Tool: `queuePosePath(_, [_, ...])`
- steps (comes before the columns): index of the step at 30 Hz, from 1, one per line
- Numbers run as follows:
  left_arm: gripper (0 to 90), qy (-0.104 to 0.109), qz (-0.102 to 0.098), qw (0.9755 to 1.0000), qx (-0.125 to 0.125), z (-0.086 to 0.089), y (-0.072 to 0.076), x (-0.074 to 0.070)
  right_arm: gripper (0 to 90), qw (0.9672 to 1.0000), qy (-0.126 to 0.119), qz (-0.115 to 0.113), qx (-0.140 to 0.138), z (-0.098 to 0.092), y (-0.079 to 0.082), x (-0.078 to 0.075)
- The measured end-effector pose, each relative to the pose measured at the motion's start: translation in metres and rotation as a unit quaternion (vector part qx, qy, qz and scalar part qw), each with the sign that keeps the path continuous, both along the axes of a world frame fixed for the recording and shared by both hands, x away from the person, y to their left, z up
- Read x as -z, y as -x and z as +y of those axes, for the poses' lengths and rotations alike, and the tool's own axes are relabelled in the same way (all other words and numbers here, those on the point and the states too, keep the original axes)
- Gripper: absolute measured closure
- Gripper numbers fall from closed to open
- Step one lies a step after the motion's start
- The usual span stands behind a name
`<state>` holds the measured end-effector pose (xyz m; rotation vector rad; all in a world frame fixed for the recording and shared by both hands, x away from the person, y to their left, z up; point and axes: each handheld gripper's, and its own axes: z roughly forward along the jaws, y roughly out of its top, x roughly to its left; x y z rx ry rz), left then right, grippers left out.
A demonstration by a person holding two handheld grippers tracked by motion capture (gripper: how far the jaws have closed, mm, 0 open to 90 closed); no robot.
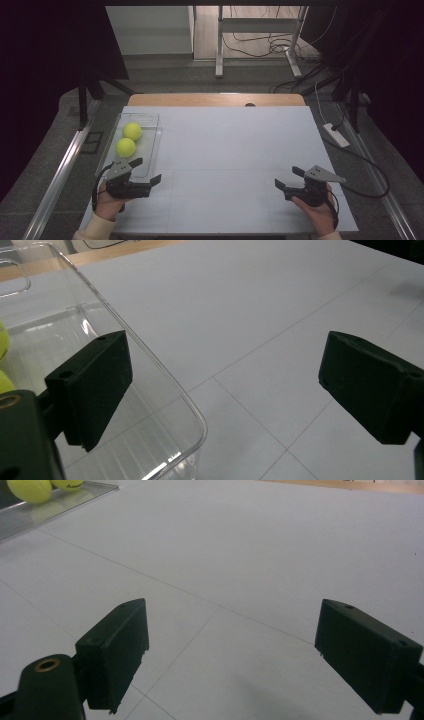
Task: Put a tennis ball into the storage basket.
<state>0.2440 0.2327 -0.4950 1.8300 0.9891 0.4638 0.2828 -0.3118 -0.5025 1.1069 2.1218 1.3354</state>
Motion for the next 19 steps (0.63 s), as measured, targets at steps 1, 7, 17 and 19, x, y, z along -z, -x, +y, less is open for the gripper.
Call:
queuePosePath(1, [7.9, 0.0, 0.0, 1.0, 0.001, 0.0001, 0.0001, 0.0, 14.1, 1.0, 0.0, 0.0, 0.0, 0.0, -0.0002, -0.0001])
queuePosePath(7, [7.9, 0.002, -0.002, 1.0, 0.0, 0.0005, 0.0002, -0.0004, 14.1, 1.0, 0.002, 0.0, -0.001, 0.001, -0.0006, 0.0005])
queuePosePath(17, [7.9, 0.002, -0.002, 1.0, 0.003, -0.0012, -0.0007, -0.0003, 14.0, 1.0, 0.0, 0.001, 0.0, -0.0006, 0.0001, 0.0005])
queuePosePath(19, [7.9, 0.003, 0.0, 1.0, 0.003, -0.0017, -0.0007, 0.0004, 14.0, 1.0, -0.003, 0.003, 0.001, -0.0011, -0.0004, 0.001])
